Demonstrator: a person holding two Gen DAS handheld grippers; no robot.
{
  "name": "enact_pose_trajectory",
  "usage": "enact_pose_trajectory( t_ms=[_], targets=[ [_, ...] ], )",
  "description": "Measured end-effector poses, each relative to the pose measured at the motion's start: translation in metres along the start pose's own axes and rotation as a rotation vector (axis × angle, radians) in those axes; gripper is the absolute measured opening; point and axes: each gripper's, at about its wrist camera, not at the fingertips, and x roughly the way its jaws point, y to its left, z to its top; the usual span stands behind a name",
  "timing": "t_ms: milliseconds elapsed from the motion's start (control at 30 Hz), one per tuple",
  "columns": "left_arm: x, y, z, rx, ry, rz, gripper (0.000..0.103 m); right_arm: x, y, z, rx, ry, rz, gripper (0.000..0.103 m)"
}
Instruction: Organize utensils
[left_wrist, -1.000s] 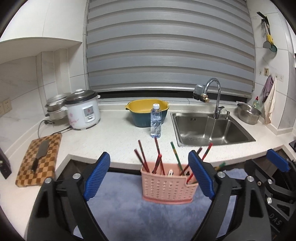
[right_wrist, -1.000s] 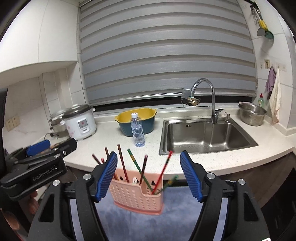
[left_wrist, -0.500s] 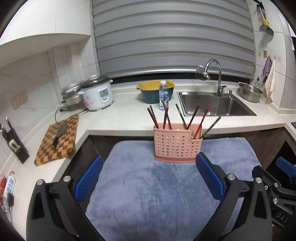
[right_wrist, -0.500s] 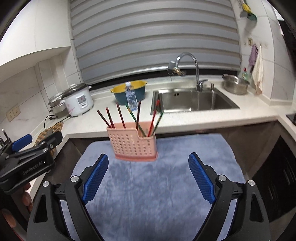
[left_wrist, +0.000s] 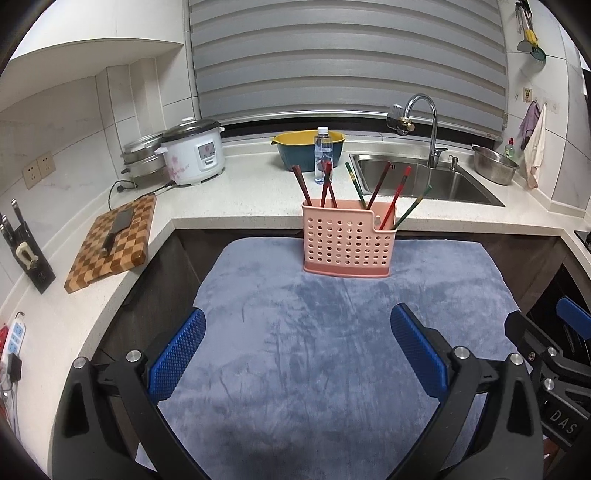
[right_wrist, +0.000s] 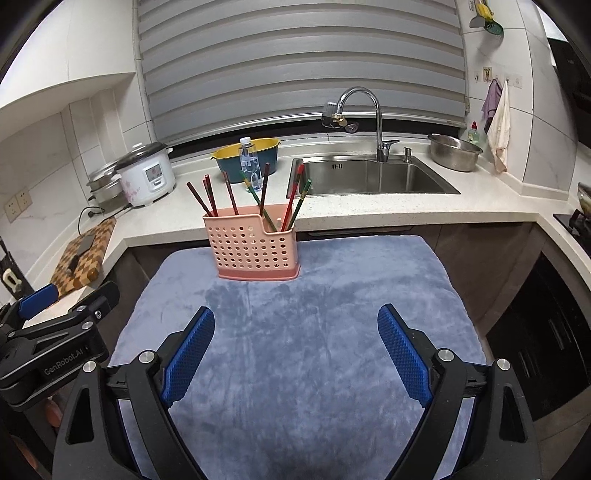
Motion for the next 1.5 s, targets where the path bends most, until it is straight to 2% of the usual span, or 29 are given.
enact_pose_trajectory(
  t_ms=[33, 100, 333, 1500],
  targets=[
    [0.000, 0.000, -0.001, 0.000, 0.002, 0.000, 0.096, -0.001, 0.001, -0.001, -0.006, 0.000, -0.002, 0.088],
    [-0.001, 0.000, -0.004, -0.003, 0.005, 0.001, 0.096, -0.002, 0.004, -0.003, -0.018, 0.002, 0.003, 0.097],
    [-0.001, 0.000, -0.007, -0.013, 0.021, 0.005, 0.096, -0.009, 0.013, -0.009, -0.065, -0.020, -0.035, 0.097],
    [-0.001, 0.001, -0.012, -0.010, 0.018, 0.026, 0.096, -0.003, 0.013, -0.012, -0.088, -0.011, -0.079, 0.097]
  ],
)
